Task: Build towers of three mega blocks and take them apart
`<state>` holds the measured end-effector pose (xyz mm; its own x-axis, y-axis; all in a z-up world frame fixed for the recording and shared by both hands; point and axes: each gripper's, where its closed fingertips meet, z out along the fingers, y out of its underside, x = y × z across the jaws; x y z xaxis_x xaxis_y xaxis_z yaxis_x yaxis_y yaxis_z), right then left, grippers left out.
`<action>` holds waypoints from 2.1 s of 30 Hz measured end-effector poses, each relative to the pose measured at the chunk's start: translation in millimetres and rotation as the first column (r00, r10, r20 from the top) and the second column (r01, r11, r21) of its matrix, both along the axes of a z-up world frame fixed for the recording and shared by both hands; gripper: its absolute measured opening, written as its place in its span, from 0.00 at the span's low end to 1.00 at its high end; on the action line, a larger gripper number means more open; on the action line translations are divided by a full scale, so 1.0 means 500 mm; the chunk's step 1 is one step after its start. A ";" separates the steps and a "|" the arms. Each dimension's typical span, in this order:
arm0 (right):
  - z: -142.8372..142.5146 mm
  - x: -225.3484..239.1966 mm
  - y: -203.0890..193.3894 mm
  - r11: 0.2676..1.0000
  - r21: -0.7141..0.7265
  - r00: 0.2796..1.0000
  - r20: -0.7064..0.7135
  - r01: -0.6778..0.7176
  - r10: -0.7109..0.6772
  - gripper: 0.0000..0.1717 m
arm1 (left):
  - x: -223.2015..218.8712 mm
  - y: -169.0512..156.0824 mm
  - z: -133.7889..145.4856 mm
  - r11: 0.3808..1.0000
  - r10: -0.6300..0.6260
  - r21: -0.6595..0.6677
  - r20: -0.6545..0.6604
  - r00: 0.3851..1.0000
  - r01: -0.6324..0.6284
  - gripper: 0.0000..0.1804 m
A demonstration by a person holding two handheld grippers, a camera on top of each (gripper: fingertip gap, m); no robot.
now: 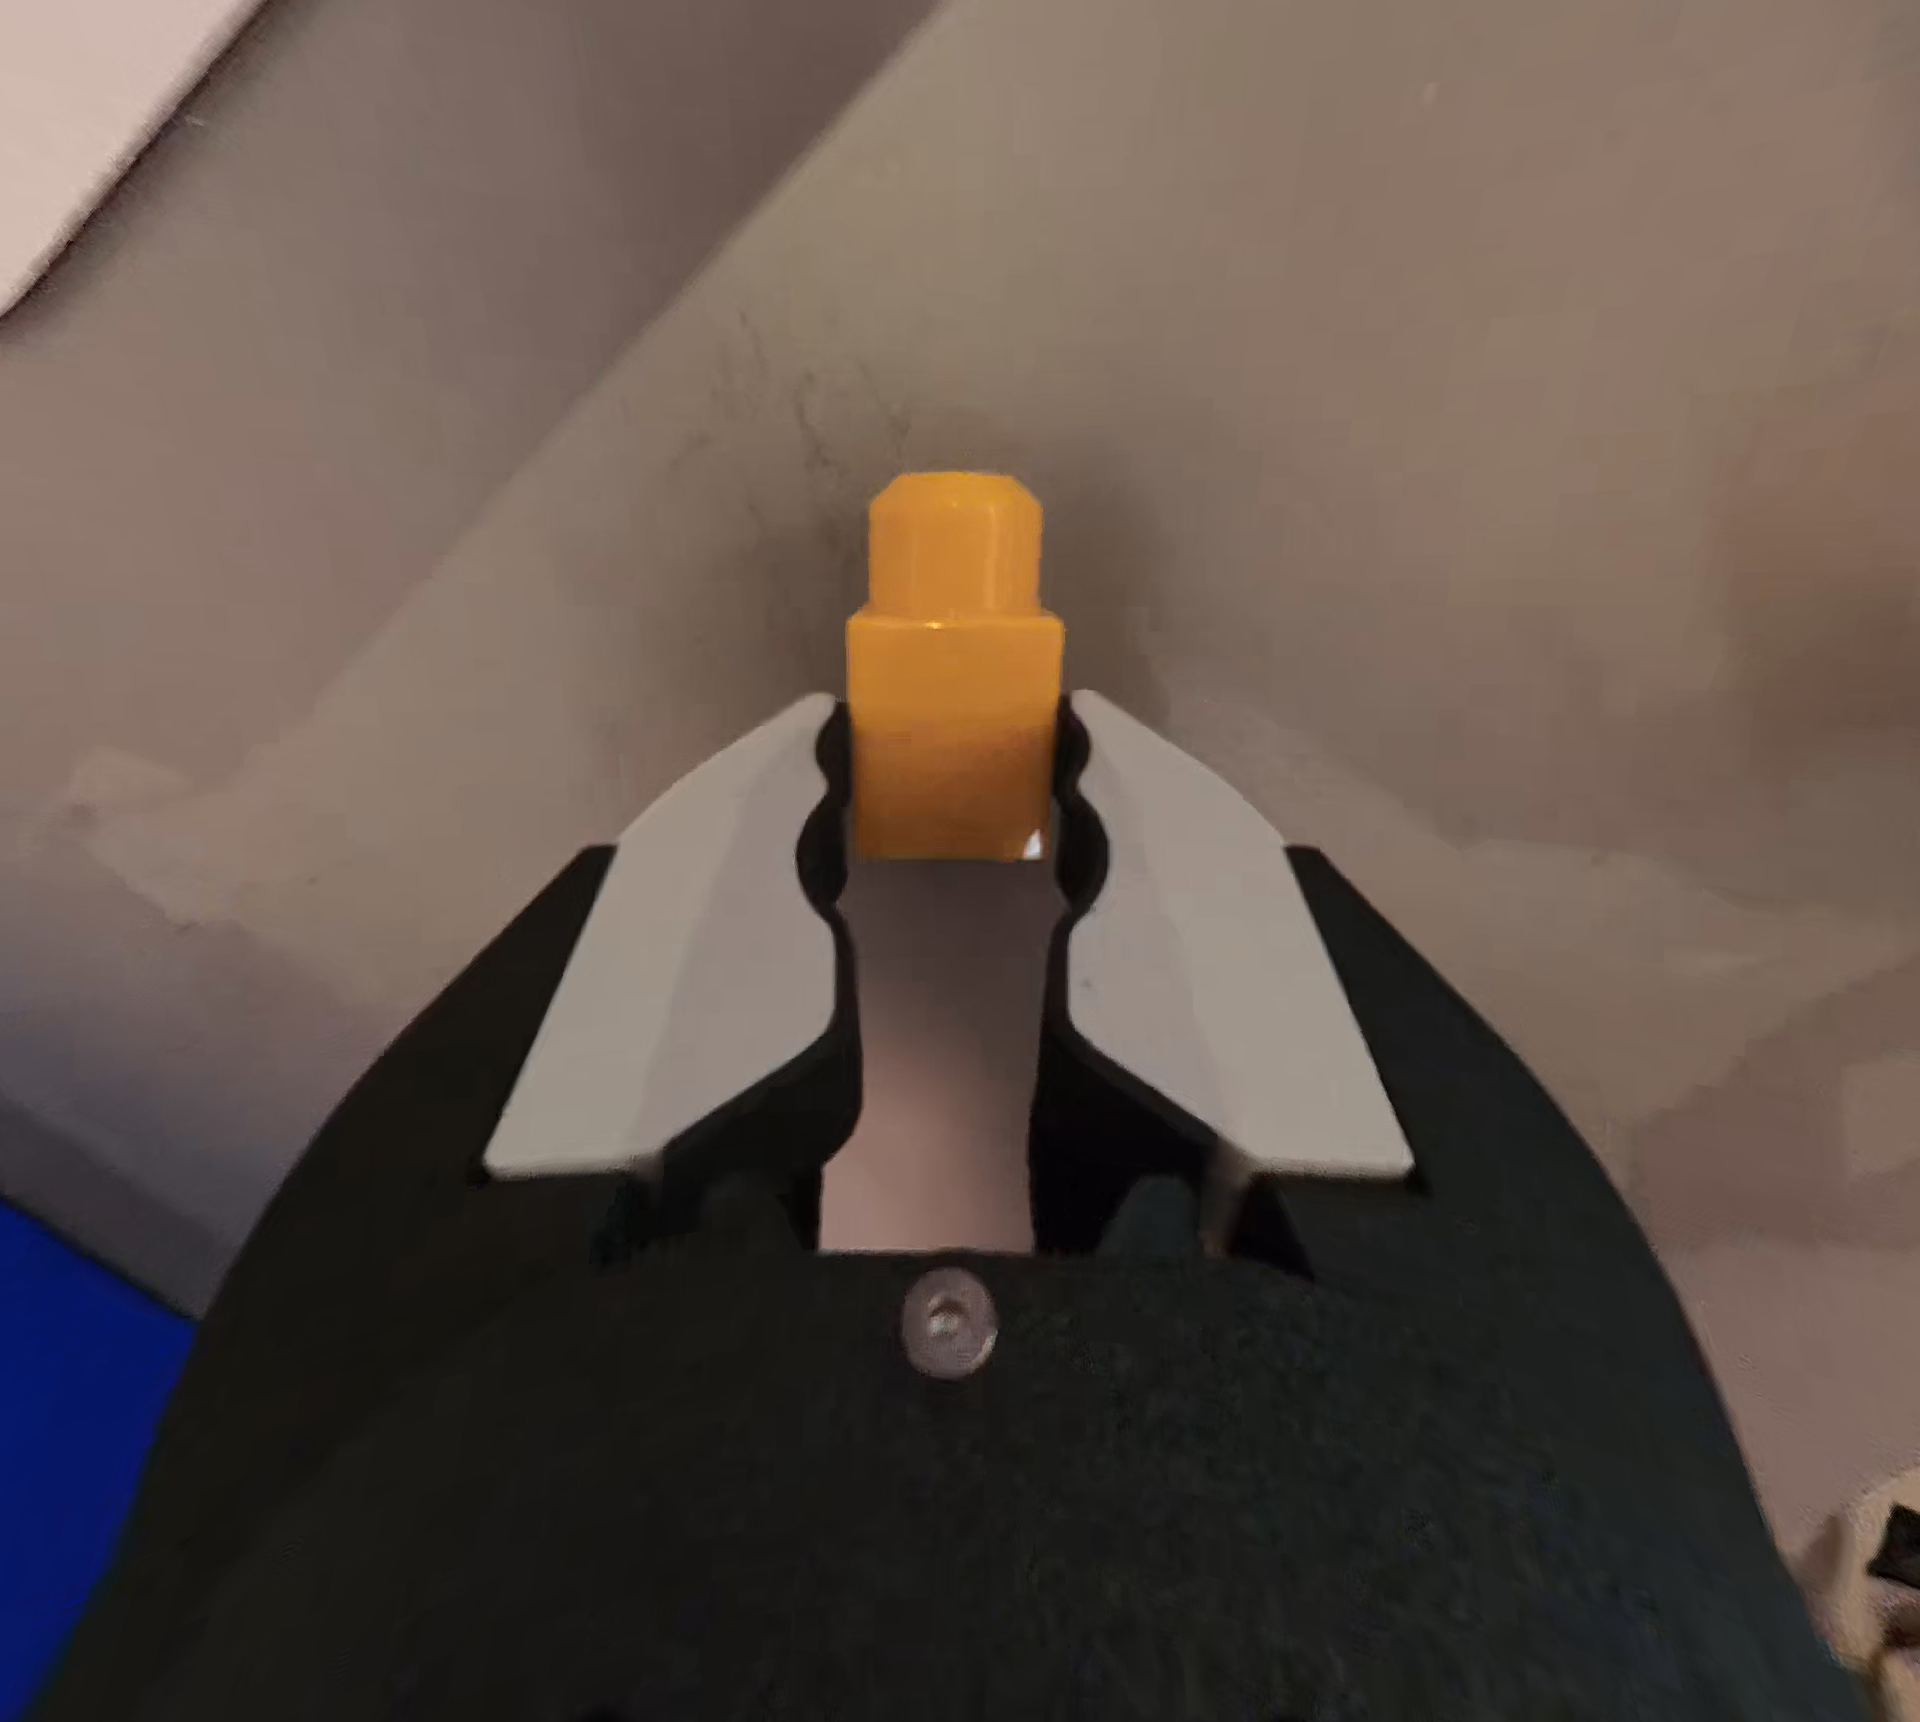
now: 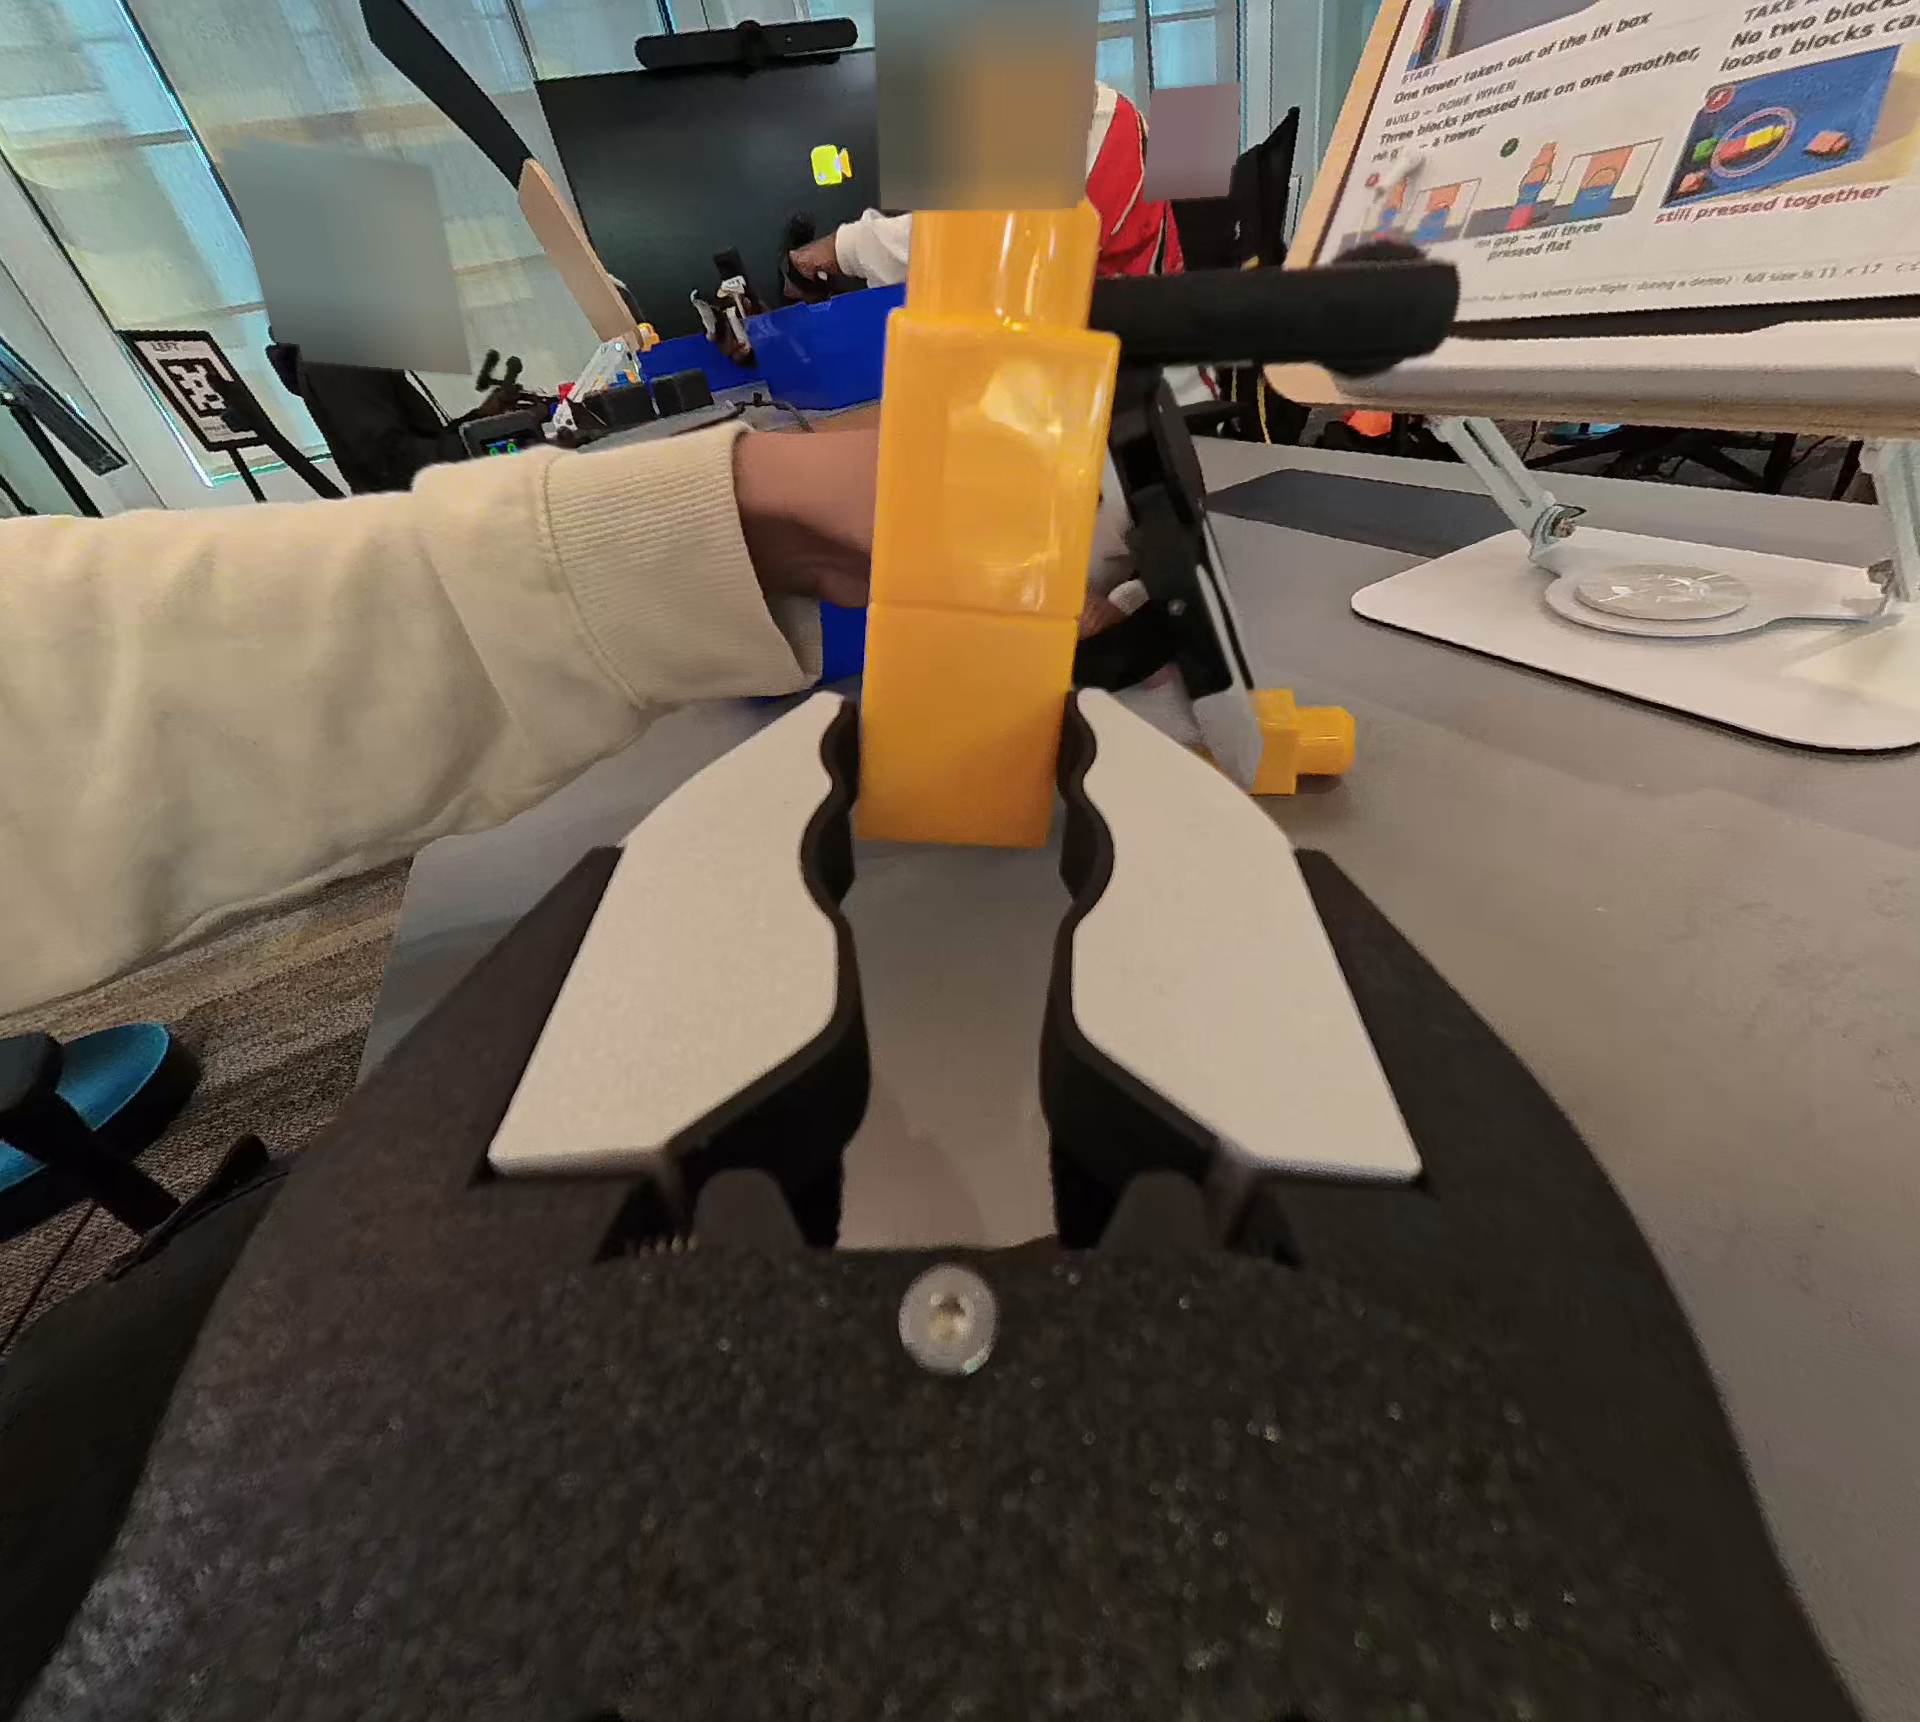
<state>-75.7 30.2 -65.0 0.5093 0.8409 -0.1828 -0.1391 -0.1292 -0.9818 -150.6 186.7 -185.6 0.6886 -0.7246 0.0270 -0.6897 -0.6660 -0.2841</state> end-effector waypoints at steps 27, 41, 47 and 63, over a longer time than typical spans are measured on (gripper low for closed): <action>0.012 -0.079 -0.060 0.959 -0.061 0.956 -0.116 -0.276 0.268 0.21 | 0.086 -0.286 0.457 0.951 -0.263 0.270 0.963 -0.063 0.153 0.20; 0.019 -0.071 -0.057 0.958 -0.061 0.952 -0.148 -0.280 0.269 0.21 | 0.124 -0.317 0.418 0.932 -0.328 0.322 0.945 0.008 0.169 0.20; 0.024 -0.067 -0.058 0.953 -0.071 0.944 -0.179 -0.293 0.277 0.21 | 0.122 -0.317 0.414 0.935 -0.318 0.314 0.948 -0.006 0.166 0.20; 0.038 -0.044 -0.054 0.950 -0.077 0.928 -0.251 -0.303 0.276 0.21 | 0.121 -0.318 0.394 0.937 -0.278 0.269 0.960 0.009 0.221 0.20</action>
<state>-97.6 3.0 -46.1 0.1780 0.9121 -0.3694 -0.3035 -0.3062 -0.9023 -90.1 27.7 11.6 -0.1801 -0.8651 0.4681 0.1235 -0.4920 -0.8618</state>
